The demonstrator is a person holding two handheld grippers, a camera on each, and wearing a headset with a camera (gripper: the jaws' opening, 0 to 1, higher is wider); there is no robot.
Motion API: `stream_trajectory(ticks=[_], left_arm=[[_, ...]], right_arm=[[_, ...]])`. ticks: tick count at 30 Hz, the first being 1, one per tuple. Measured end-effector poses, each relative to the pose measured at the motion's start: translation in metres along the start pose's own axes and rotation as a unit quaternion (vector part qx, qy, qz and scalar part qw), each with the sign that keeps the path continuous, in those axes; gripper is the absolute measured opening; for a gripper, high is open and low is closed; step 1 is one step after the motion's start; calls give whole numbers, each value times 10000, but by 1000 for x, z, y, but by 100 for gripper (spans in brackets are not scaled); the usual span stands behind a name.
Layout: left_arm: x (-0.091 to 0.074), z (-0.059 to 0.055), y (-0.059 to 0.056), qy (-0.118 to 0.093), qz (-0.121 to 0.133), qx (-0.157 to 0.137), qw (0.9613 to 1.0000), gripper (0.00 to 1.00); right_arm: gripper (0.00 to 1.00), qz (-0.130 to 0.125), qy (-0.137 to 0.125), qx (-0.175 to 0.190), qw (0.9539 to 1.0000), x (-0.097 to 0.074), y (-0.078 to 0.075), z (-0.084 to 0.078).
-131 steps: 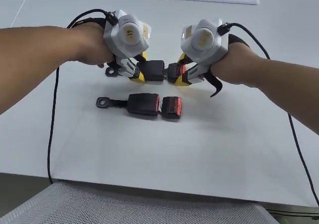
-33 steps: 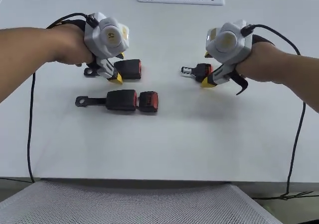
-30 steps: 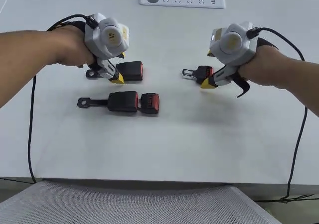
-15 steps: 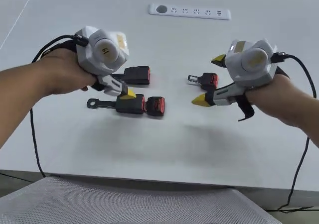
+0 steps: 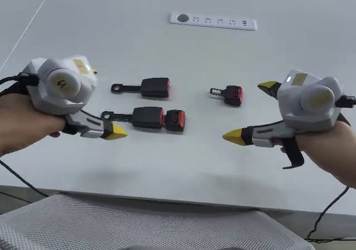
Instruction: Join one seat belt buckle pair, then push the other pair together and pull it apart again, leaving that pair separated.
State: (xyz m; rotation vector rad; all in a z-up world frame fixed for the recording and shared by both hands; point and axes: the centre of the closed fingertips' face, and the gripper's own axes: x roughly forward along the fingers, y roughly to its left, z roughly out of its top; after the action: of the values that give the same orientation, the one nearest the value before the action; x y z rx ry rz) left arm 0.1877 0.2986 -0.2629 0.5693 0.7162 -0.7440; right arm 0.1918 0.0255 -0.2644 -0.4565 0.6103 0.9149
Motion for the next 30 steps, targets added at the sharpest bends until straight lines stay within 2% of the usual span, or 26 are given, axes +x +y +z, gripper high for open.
stream_trajectory(ticks=[6, 11, 12, 15, 20, 23, 27, 30], left_arm=[[-17, -22, 4, 65, 135, -90, 9998, 100], [-26, -27, 9, 54, 270, -207, 9994, 100], [-28, -29, 9, 61, 280, -222, 9993, 100], [-33, -38, 14, 143, 421, -198, 9988, 100], [-39, -44, 24, 22, 643, -473, 9968, 100], [-38, -50, 21, 79, 616, -520, 9967, 100], [-39, -48, 17, 23, 624, -577, 9964, 100], [-38, -47, 12, 11, 621, -619, 9962, 100]], right_arm=[[100, -125, 14, 158, 9998, -12, -1, -11], [100, -248, 64, 108, 9996, -20, -1, -10], [100, -338, 97, 2, 9994, -22, -3, -10], [100, -376, 82, 77, 9992, -25, -2, -9], [100, -518, 44, 160, 9985, -29, -2, -9], [100, -477, 49, 269, 9985, -29, 0, -14], [100, -466, 83, 234, 9986, -30, 2, -18], [100, -548, 25, 289, 9981, -31, 1, -17]])
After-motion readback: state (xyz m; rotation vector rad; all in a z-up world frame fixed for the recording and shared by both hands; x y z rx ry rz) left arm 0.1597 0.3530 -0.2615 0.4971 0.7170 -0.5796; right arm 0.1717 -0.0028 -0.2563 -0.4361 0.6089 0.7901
